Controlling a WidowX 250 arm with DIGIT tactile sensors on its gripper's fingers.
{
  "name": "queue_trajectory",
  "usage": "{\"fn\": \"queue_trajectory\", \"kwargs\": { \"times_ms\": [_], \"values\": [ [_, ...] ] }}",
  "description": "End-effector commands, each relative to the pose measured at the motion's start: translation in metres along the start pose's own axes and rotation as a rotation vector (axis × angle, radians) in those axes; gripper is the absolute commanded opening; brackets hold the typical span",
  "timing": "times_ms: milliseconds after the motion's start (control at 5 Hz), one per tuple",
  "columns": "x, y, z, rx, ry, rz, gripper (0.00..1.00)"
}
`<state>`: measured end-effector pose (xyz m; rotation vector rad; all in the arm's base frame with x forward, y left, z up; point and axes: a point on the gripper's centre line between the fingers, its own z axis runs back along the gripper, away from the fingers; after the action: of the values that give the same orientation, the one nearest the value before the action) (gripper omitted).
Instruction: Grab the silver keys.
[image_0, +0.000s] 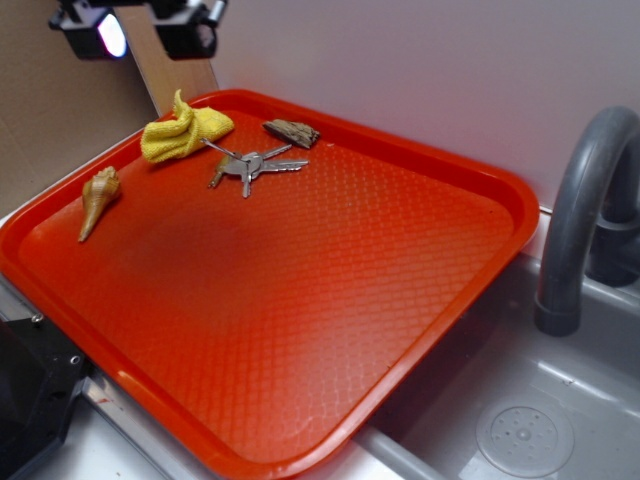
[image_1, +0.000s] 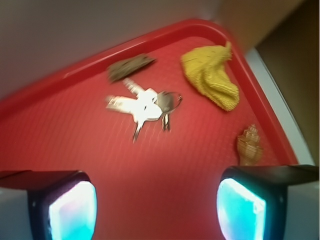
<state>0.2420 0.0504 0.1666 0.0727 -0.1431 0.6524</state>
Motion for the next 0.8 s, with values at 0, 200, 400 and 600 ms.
{"fn": "queue_trajectory", "kwargs": {
  "times_ms": [0, 200, 400, 600],
  "values": [
    [0.022, 0.036, -0.024, -0.036, -0.105, 0.535, 1.0],
    [0.016, 0.044, -0.065, -0.035, -0.058, 0.736, 1.0],
    [0.018, 0.043, -0.082, -0.039, -0.05, 0.72, 1.0],
    [0.031, 0.037, -0.097, -0.053, -0.032, 0.721, 1.0]
  ]
}}
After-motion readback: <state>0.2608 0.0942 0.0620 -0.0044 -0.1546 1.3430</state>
